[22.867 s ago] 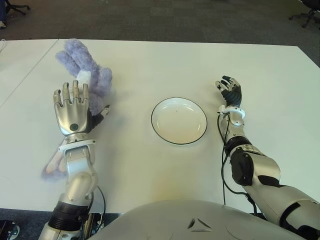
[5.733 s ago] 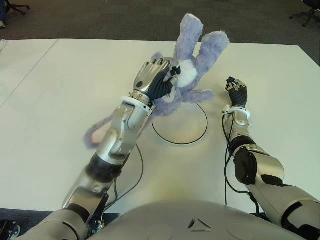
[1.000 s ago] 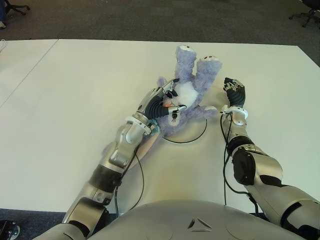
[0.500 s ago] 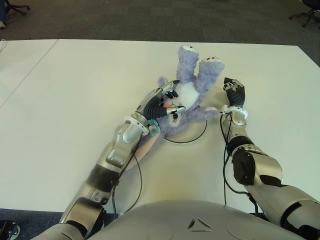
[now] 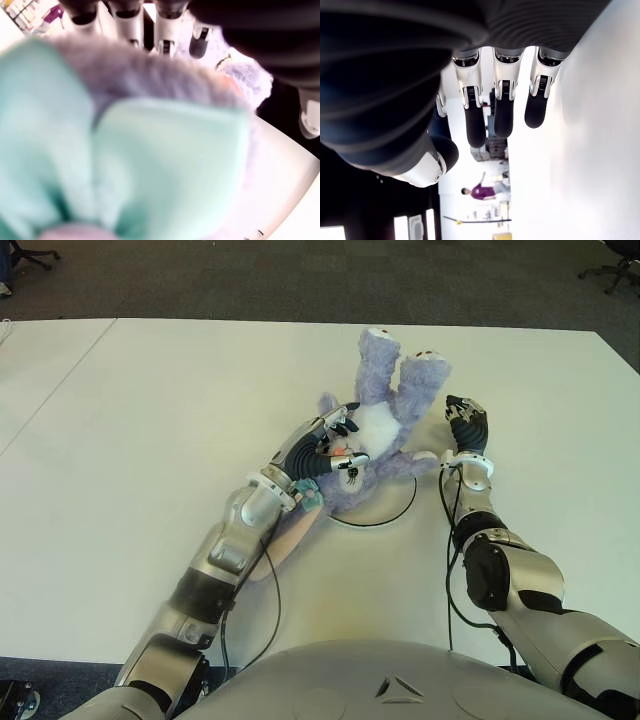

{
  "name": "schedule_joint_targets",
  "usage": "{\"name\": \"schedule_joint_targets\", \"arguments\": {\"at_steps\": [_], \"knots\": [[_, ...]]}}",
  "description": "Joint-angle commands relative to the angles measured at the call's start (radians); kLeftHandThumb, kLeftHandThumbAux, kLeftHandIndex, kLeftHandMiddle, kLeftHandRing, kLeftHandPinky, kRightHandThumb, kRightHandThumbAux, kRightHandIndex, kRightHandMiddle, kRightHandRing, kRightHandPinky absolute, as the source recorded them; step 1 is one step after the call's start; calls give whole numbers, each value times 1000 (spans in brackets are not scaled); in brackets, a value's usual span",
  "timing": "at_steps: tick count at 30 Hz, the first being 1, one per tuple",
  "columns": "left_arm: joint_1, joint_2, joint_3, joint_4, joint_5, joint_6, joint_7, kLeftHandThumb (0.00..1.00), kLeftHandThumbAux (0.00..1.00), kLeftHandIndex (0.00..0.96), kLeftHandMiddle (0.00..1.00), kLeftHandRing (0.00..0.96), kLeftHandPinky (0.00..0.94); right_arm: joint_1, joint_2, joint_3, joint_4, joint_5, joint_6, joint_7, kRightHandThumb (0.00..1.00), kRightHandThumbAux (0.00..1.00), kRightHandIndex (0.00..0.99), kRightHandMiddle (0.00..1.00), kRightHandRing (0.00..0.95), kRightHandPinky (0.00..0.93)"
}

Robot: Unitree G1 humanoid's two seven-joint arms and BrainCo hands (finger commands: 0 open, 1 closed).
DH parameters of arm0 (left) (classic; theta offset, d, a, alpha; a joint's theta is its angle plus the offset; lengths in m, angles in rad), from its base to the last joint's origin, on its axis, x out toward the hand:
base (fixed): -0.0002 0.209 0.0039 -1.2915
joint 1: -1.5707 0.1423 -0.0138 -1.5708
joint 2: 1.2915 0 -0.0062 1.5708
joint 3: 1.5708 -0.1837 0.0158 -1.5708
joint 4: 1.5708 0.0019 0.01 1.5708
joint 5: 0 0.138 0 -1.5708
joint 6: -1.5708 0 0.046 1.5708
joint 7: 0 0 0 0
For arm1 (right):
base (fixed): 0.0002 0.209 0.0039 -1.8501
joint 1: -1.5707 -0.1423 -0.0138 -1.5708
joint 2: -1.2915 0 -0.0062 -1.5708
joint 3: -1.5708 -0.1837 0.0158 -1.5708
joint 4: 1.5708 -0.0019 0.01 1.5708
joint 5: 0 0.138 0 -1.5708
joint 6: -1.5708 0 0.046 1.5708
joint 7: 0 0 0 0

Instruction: Put the doll into the plate.

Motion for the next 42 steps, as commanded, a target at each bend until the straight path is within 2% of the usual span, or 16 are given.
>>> {"name": "schedule_joint_targets", "arguments": {"at_steps": [1, 5, 7, 12, 16, 19, 28, 42], "knots": [[-29, 71, 65, -14, -60, 41, -95, 101, 327, 0, 0, 64, 0, 216, 113, 0, 135, 9, 130, 9, 695, 728, 420, 256, 195, 201], [-84, 125, 165, -27, -131, 42, -129, 101, 331, 0, 0, 38, 0, 217, 114, -1, 134, 13, 129, 13, 694, 729, 420, 259, 198, 210], [-113, 137, 213, -8, -146, 21, -103, 89, 326, 0, 0, 17, 0, 217, 115, 0, 134, 12, 126, 13, 693, 729, 420, 258, 200, 208], [-118, 123, 242, -17, -123, -25, -34, 70, 320, 0, 0, 0, 0, 216, 116, 4, 133, 9, 126, 13, 693, 729, 420, 262, 205, 214], [-126, 137, 291, -68, -123, -29, -16, 43, 312, 0, 0, 0, 0, 217, 114, 9, 134, 4, 123, 22, 694, 728, 421, 269, 205, 207], [-135, 143, 307, -71, -100, -33, 0, 40, 309, 0, 0, 0, 0, 218, 114, 8, 134, 5, 121, 25, 695, 727, 422, 271, 204, 206], [-183, 156, 320, -14, 34, -89, 136, 60, 289, 0, 0, 0, 0, 216, 116, 17, 135, -5, 119, 15, 694, 728, 422, 269, 198, 199], [-198, 185, 329, 28, 89, -121, 209, 81, 248, 0, 0, 0, 0, 216, 119, 23, 136, 2, 126, 20, 694, 727, 423, 283, 201, 184]]}}
